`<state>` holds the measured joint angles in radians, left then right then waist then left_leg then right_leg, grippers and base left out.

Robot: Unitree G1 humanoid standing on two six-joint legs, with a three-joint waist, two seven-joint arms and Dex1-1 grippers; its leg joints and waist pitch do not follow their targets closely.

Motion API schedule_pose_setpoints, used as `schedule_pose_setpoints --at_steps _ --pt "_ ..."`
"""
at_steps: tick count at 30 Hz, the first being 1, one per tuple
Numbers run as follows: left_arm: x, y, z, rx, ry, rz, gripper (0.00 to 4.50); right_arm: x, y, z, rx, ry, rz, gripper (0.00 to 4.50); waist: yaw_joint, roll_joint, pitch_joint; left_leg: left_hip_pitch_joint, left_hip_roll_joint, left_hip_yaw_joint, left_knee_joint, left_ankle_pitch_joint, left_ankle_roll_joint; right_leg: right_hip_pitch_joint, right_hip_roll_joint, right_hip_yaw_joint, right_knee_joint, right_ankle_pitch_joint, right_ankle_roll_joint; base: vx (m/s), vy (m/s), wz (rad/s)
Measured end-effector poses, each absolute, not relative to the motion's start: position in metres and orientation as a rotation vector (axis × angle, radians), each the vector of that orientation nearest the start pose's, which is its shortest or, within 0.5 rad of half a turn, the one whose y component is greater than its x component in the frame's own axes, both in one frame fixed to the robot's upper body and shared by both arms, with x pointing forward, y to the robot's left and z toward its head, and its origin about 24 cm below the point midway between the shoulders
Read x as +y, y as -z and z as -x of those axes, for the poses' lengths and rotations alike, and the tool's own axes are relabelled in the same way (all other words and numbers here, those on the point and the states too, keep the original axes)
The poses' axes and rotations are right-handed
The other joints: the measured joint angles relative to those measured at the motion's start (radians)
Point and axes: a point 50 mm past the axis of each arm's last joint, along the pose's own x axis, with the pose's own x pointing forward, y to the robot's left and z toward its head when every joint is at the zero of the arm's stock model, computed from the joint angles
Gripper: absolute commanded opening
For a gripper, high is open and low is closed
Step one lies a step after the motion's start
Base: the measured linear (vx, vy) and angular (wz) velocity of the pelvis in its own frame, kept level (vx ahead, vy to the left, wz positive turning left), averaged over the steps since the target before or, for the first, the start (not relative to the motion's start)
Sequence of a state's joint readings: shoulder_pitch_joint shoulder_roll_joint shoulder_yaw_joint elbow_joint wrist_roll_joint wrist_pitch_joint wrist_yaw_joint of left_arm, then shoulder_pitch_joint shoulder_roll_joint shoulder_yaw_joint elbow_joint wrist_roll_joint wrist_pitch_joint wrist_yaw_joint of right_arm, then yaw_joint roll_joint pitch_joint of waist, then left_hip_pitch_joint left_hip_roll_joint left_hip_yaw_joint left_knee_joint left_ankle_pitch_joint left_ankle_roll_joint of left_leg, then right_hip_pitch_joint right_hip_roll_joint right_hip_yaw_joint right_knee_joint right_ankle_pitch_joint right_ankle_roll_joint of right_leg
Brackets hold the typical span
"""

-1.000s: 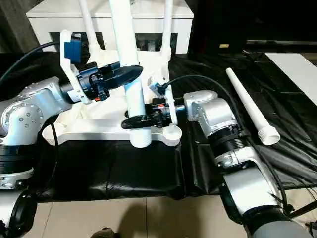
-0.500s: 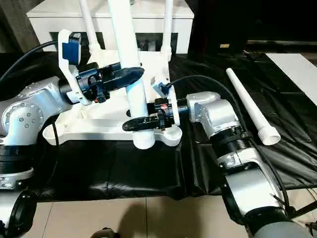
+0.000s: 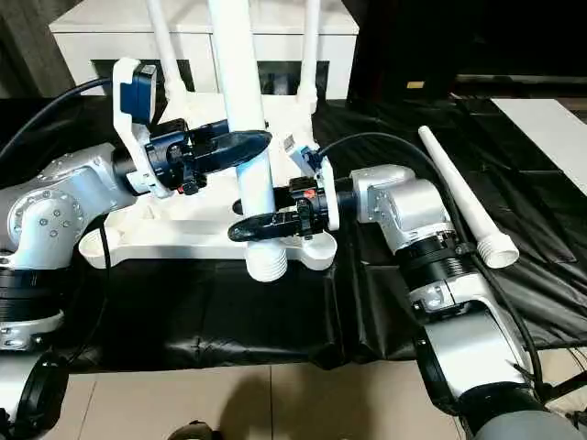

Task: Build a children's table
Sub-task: Rotate table base

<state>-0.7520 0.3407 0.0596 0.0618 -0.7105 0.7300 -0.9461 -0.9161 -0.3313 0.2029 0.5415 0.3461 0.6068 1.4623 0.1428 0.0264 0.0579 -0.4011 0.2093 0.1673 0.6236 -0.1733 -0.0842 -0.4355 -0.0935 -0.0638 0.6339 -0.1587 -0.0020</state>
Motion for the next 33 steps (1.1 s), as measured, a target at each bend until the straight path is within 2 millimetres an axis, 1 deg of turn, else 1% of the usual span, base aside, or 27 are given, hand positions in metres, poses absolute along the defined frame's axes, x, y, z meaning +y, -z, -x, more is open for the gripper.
schedule_pose_setpoints --at_steps 5,6,7,9,11,12,16,18,22,25,26,27,31,33 --pt "0.1157 -0.2152 -0.3176 -0.063 1.315 0.277 1.76 -0.0986 -0.1584 -0.3394 0.375 -1.629 -0.068 3.18 0.0 0.0 0.0 0.0 0.0 0.0 0.001 0.0 0.0 0.0 0.0 0.0 0.0 0.0 0.0 0.0 0.0 0.0" --pt "0.1158 -0.2153 -0.3175 -0.063 1.317 0.277 1.76 -0.0997 -0.1574 -0.3386 0.376 -1.629 -0.066 2.9 0.0 0.0 0.0 0.0 0.0 0.0 0.001 0.0 0.0 0.0 0.0 0.0 0.0 0.0 0.0 0.0 0.0 0.0" --pt "0.1158 -0.2153 -0.3174 -0.063 1.318 0.277 1.76 -0.1004 -0.1561 -0.3383 0.381 -1.627 -0.069 2.83 0.0 0.0 0.0 0.0 0.0 0.0 0.001 0.0 0.0 0.0 0.0 0.0 0.0 0.0 0.0 0.0 0.0 0.0" --pt "0.1158 -0.2153 -0.3174 -0.063 1.318 0.277 1.76 -0.1007 -0.1553 -0.338 0.385 -1.629 -0.07 2.83 0.0 0.0 0.0 0.0 0.0 0.0 0.001 0.0 0.0 0.0 0.0 0.0 0.001 0.0 0.0 0.0 0.0 0.0" --pt "0.1158 -0.2153 -0.3174 -0.063 1.319 0.277 1.76 -0.1008 -0.1553 -0.3377 0.386 -1.634 -0.07 2.52 0.0 0.0 0.0 0.0 0.0 0.0 0.001 0.0 0.0 0.0 0.0 0.0 0.001 0.0 0.0 0.0 0.0 0.0" --pt "0.1157 -0.2153 -0.3173 -0.063 1.319 0.277 1.76 -0.1007 -0.1552 -0.3376 0.387 -1.634 -0.069 2.44 0.0 0.0 0.0 0.0 0.0 0.0 0.001 0.0 0.0 0.0 0.0 0.0 0.001 0.0 0.0 0.0 0.0 0.0" --pt "0.1153 -0.2151 -0.3171 -0.061 1.323 0.28 1.76 -0.1003 -0.1548 -0.3375 0.39 -1.635 -0.066 2.32 0.0 0.0 0.0 0.0 0.0 0.0 0.001 0.0 0.0 0.0 0.0 0.0 0.002 0.0 0.0 0.0 0.0 0.0" --pt "0.1151 -0.215 -0.3172 -0.061 1.322 0.281 1.76 -0.1002 -0.1548 -0.3375 0.389 -1.636 -0.065 2.06 0.0 0.0 0.0 0.0 0.0 0.0 0.001 0.0 0.0 0.0 0.0 0.0 0.002 0.0 0.0 0.0 0.0 0.0" --pt "0.1142 -0.215 -0.3173 -0.064 1.32 0.287 1.76 -0.0989 -0.1554 -0.3371 0.381 -1.641 -0.057 1.95 0.0 0.0 0.0 0.001 0.0 0.0 0.002 0.0 0.0 0.0 0.0 0.0 0.003 0.0 0.0 0.0 0.0 0.0" --pt "0.1139 -0.215 -0.3174 -0.064 1.319 0.289 1.76 -0.098 -0.1553 -0.3372 0.373 -1.642 -0.052 1.94 0.0 0.0 0.0 0.001 0.0 -0.001 0.002 0.0 0.0 0.0 0.0 0.0 0.004 0.0 0.0 0.0 0.0 0.0" --pt "0.1142 -0.2151 -0.3175 -0.065 1.318 0.289 1.76 -0.0975 -0.1554 -0.3373 0.37 -1.64 -0.052 2.48 -0.001 0.0 0.0 0.001 0.0 -0.001 0.002 0.0 -0.001 0.0 0.0 0.0 0.004 0.0 0.0 0.0 0.0 0.0" --pt "0.1144 -0.2151 -0.3175 -0.065 1.318 0.289 1.76 -0.0969 -0.1553 -0.3374 0.369 -1.64 -0.052 2.48 -0.001 0.0 0.0 0.001 0.0 -0.001 0.002 0.0 -0.001 0.0 0.0 0.0 0.004 0.0 0.0 0.0 0.0 0.0" --pt "0.1126 -0.2148 -0.3169 -0.064 1.329 0.29 1.76 -0.0929 -0.1539 -0.3366 0.376 -1.646 -0.068 2.89 0.0 0.0 0.0 0.001 0.0 -0.001 0.002 0.0 -0.001 0.0 0.0 0.0 0.005 0.0 0.0 0.0 0.0 0.0" --pt "0.1126 -0.2148 -0.3169 -0.064 1.329 0.29 1.76 -0.0929 -0.1543 -0.3365 0.375 -1.647 -0.066 2.89 0.0 0.0 0.0 0.001 0.0 -0.001 0.002 0.001 -0.001 0.0 0.0 0.0 0.005 0.0 0.0 0.0 0.0 0.0"
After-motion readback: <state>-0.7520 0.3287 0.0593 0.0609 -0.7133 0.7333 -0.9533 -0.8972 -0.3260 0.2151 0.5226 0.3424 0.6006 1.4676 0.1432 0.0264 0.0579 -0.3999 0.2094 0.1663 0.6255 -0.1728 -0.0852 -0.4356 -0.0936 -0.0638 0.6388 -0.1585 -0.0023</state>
